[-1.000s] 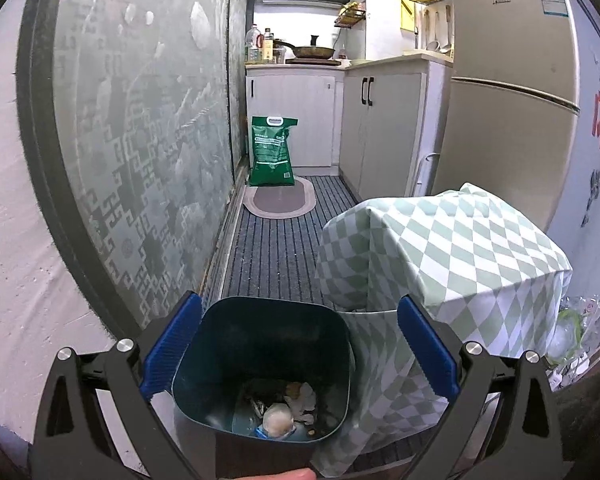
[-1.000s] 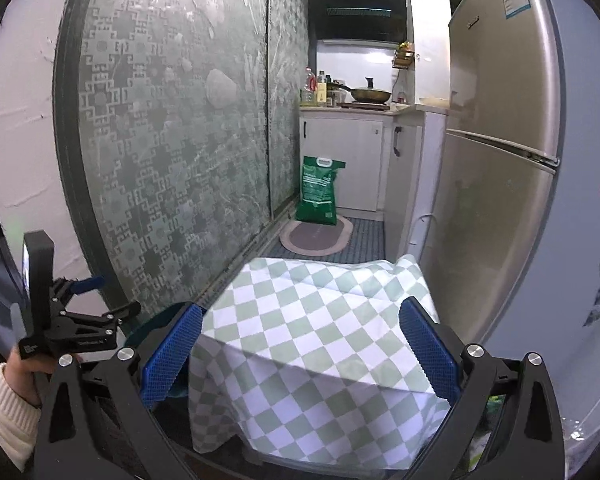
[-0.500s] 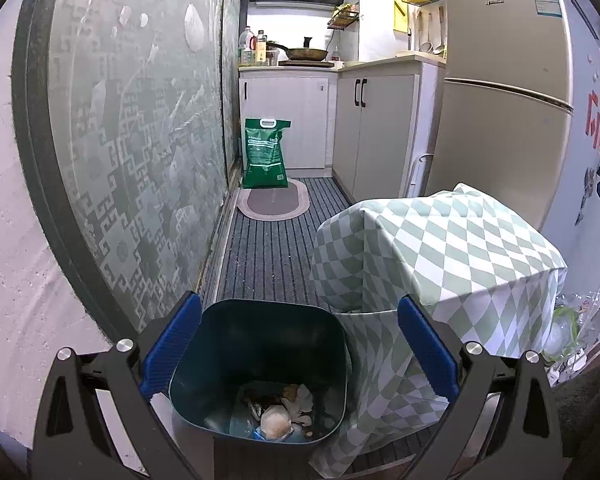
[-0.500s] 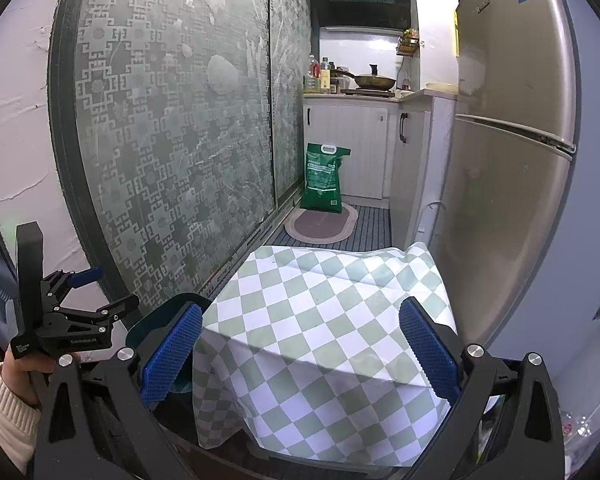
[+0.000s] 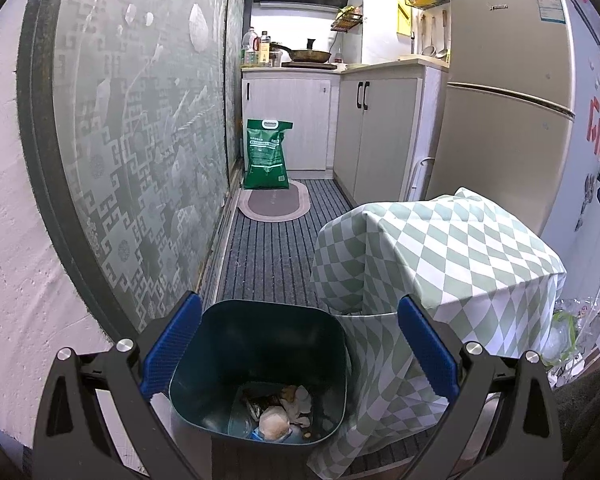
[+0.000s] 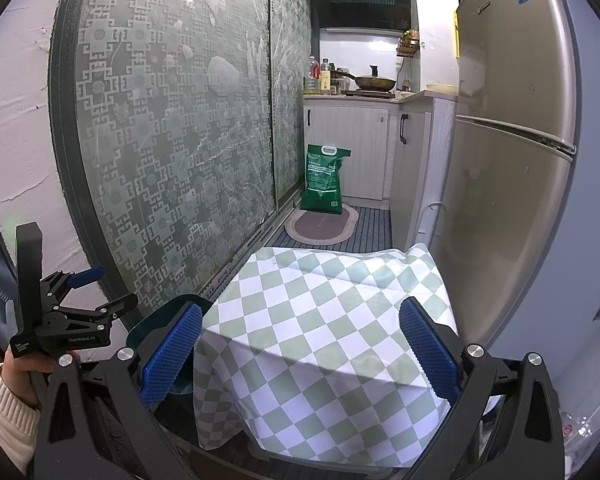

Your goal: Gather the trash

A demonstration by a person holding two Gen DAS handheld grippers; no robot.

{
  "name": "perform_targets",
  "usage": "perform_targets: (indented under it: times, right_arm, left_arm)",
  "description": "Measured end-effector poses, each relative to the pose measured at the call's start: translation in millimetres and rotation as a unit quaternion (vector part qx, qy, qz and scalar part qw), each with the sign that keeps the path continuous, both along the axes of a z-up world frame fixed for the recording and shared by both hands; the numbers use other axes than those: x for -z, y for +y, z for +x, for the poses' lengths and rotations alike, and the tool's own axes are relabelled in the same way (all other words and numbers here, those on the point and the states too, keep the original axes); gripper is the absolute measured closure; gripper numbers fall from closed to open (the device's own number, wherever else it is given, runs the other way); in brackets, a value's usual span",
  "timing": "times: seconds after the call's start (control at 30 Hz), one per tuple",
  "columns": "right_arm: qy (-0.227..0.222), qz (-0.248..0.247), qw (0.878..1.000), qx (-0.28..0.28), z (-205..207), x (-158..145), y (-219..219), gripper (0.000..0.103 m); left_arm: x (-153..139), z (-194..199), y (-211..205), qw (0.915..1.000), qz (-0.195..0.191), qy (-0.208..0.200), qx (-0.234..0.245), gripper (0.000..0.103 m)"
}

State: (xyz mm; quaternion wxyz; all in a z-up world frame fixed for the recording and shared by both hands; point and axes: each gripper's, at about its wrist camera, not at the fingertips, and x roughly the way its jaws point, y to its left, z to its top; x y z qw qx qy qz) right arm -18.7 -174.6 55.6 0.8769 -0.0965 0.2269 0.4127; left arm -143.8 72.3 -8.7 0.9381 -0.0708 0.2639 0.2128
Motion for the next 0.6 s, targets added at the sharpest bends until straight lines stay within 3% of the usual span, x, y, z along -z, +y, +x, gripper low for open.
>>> perform_targets:
  times: [0.6]
  right_arm:
    - [0.0,0.001,1.0,0.001,-0.2,-0.9,-0.9,0.003]
  left_arm:
    - [-0.4,0.1,-0.5,1.0,-0.001,-0.001,0.005,0.003]
